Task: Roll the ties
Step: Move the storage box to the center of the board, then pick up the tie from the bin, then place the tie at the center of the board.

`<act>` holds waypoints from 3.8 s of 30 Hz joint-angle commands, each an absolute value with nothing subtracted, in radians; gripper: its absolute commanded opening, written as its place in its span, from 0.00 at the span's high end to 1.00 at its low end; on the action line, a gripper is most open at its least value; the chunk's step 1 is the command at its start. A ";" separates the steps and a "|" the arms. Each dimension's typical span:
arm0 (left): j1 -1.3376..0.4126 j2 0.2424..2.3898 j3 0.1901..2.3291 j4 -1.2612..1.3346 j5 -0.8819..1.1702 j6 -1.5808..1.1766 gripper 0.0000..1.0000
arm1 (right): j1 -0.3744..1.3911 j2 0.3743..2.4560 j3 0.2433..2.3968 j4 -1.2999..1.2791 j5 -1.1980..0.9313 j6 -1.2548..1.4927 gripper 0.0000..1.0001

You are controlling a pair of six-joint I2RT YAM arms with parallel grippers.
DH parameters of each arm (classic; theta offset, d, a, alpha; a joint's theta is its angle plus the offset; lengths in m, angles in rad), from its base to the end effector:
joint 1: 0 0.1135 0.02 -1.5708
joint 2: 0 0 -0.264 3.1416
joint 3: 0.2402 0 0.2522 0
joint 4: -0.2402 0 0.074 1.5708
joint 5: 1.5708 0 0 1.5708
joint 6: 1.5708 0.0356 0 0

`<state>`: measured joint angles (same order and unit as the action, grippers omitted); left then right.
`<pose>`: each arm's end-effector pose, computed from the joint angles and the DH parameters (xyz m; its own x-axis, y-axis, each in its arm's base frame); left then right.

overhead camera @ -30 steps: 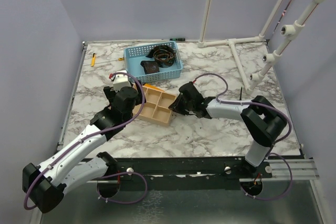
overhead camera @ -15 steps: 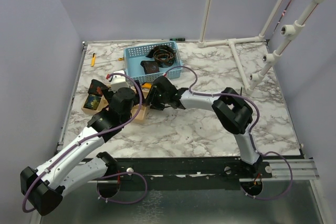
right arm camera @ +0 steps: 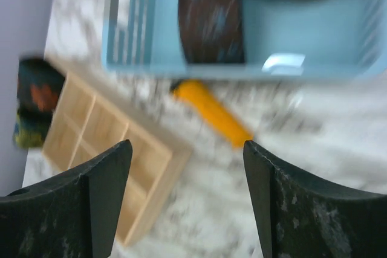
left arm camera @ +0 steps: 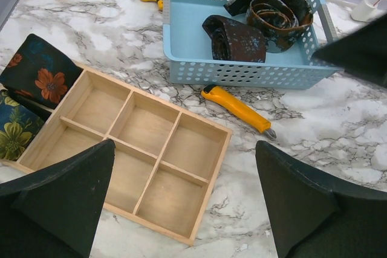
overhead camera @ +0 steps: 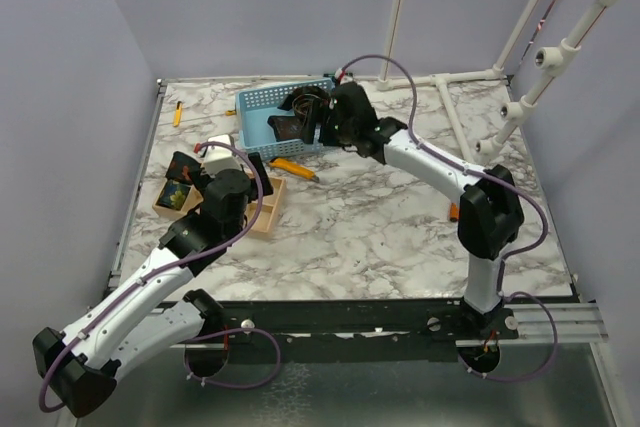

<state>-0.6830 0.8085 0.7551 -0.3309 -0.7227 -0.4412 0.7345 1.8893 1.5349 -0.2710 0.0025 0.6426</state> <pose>0.1536 -0.0946 0.3135 -0.2620 -0.1997 -0.9442 -0.1262 0.9770 -0.1716 0.3282 0.2962 0.2713 -0.7486 0.1315 -0.6499 -0.2749 0.8304 0.4847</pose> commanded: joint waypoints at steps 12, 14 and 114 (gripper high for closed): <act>-0.690 0.816 0.746 -0.307 -0.731 -0.439 0.01 | 0.641 2.496 2.342 -0.356 0.010 0.082 0.21; -0.690 0.819 0.747 -0.305 -0.733 -0.440 0.01 | 0.648 2.504 2.332 -0.322 -0.059 0.105 0.21; -0.968 0.908 0.501 -0.057 -0.233 -0.699 0.01 | 0.900 1.029 0.653 -0.279 0.322 0.461 0.10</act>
